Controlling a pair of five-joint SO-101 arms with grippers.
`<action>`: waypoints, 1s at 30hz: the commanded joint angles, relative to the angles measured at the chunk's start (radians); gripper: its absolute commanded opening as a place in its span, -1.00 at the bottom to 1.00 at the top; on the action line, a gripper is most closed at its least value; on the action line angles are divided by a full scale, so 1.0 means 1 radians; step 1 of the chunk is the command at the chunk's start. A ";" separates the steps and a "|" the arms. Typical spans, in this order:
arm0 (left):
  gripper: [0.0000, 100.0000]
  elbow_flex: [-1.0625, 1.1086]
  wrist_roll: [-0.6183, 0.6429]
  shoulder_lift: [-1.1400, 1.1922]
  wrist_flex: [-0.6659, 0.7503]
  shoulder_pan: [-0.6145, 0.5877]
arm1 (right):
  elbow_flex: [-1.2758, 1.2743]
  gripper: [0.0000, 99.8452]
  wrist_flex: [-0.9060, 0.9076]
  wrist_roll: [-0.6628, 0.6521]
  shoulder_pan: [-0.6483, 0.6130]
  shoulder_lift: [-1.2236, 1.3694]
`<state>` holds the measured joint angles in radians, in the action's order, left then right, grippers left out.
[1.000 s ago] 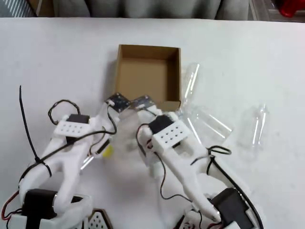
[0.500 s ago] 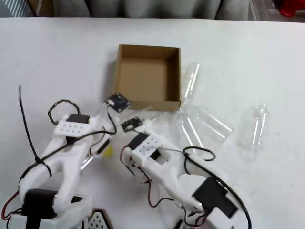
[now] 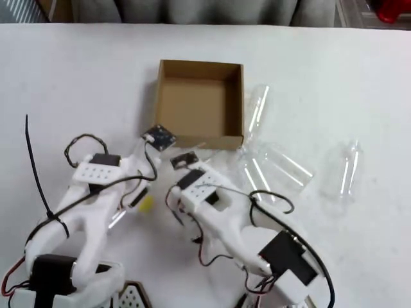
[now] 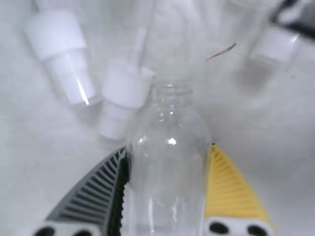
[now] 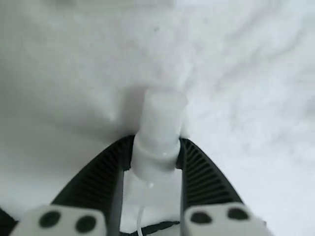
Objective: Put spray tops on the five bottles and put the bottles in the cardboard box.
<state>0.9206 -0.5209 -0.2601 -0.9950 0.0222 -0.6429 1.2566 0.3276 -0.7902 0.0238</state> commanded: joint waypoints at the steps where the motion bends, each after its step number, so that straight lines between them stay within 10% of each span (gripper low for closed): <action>1: -0.96 -0.028 0.002 -0.008 0.005 0.008 | 0.135 -0.97 0.128 -0.041 0.087 -0.004; 9: -0.96 -0.028 0.002 -0.008 0.005 0.008 | 0.322 -0.97 0.318 -0.322 0.315 -0.004; 30: -0.96 -0.023 0.002 -0.008 0.005 0.001 | 0.178 -0.97 0.122 -0.331 0.361 -0.510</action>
<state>0.9206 -0.5209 -0.2601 -0.9950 0.0222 -0.4757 1.4638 0.0100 -0.4327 -0.3920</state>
